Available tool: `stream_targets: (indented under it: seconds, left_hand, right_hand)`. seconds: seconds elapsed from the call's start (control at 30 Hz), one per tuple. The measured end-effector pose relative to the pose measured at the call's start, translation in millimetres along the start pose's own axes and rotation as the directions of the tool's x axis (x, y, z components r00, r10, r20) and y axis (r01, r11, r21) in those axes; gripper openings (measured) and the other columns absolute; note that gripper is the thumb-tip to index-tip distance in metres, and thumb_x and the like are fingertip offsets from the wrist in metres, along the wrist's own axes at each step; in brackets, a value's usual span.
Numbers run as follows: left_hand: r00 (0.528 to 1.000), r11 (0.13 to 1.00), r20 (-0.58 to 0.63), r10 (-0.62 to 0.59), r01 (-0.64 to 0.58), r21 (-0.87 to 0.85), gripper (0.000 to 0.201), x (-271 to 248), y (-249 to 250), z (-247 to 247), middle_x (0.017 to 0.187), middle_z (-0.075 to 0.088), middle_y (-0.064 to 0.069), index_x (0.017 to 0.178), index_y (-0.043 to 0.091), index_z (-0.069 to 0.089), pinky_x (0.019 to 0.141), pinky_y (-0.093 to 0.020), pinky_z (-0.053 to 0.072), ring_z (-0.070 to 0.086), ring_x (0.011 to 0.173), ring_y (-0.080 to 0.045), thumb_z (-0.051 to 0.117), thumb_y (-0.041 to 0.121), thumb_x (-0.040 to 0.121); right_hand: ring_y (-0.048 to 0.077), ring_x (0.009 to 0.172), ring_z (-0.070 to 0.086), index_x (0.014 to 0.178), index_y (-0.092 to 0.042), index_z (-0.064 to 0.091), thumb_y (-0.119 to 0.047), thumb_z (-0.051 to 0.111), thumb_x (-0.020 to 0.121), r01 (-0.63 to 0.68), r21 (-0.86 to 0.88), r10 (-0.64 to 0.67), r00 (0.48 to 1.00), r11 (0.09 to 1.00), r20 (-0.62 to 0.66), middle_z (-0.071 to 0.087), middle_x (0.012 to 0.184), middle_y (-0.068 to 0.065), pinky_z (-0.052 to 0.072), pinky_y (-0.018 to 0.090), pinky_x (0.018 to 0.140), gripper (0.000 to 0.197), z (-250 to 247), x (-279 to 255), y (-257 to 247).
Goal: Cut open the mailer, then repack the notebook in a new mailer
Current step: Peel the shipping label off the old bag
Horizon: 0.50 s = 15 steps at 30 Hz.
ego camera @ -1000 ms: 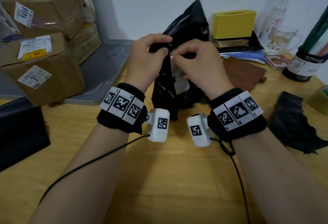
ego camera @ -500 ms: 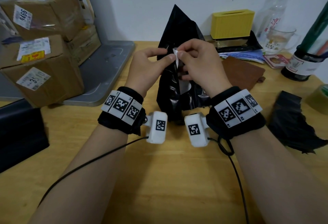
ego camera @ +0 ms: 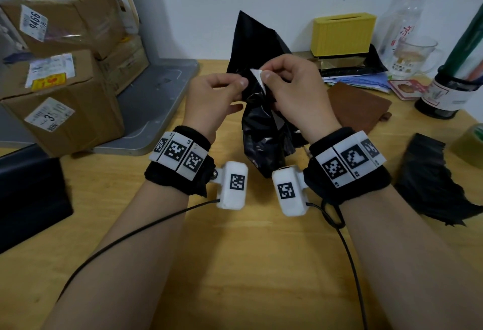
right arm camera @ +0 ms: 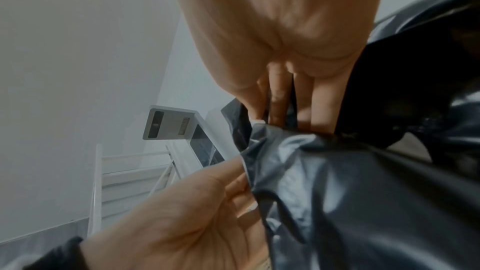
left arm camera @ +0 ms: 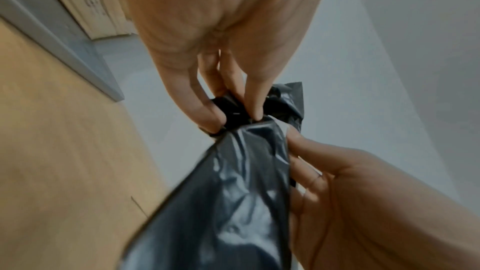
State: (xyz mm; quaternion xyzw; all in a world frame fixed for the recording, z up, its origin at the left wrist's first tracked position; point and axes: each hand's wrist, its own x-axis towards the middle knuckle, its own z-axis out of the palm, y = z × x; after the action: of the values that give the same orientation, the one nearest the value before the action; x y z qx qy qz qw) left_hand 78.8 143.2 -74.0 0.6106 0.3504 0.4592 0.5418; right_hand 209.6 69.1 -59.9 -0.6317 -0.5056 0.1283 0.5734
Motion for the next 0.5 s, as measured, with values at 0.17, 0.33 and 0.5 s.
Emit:
stream_targets:
  seconds: [0.17, 0.33, 0.5]
  left_hand:
    - [0.992, 0.999, -0.122, 0.025, -0.028, -0.028, 0.011, 5.7, 1.1, -8.5, 0.091, 0.069, -0.008, 0.091, 0.017, 0.071, 0.063, -0.023, 0.054, 0.065, 0.068, -0.009, 0.067, 0.006, 0.091]
    - [0.974, 0.991, -0.181, 0.133, -0.126, 0.046, 0.025, 7.3, 3.9, -4.8, 0.101, 0.073, -0.001, 0.101, 0.021, 0.075, 0.068, -0.017, 0.054, 0.069, 0.079, -0.006, 0.059, 0.003, 0.094]
    - [0.963, 0.989, -0.229, 0.145, -0.144, 0.023, 0.03, 6.1, 5.1, -3.5, 0.106, 0.069, 0.003, 0.12, 0.011, 0.068, 0.076, -0.02, 0.058, 0.07, 0.085, -0.006, 0.062, 0.001, 0.092]
  right_hand:
    - [0.001, 0.064, 0.061, 0.084, -0.026, 0.067, -0.018, 0.062, 0.095, -0.075, -0.04, 0.075, 0.997, 0.996, -0.012, 0.064, 0.069, -0.011, 0.058, 0.034, 0.068, 0.015, 1.9, 2.0, 1.8]
    - [0.008, 0.06, 0.063, 0.08, -0.027, 0.065, -0.017, 0.058, 0.095, -0.17, -0.024, 0.171, 0.985, 0.985, 0.031, 0.06, 0.058, -0.012, 0.062, 0.05, 0.073, 0.019, 1.7, 0.8, -0.3]
    - [0.025, 0.074, 0.074, 0.083, -0.027, 0.063, -0.019, 0.057, 0.097, -0.197, -0.025, 0.198, 0.98, 0.98, 0.031, 0.065, 0.066, -0.005, 0.062, 0.053, 0.07, 0.017, 2.1, -0.2, -0.3]
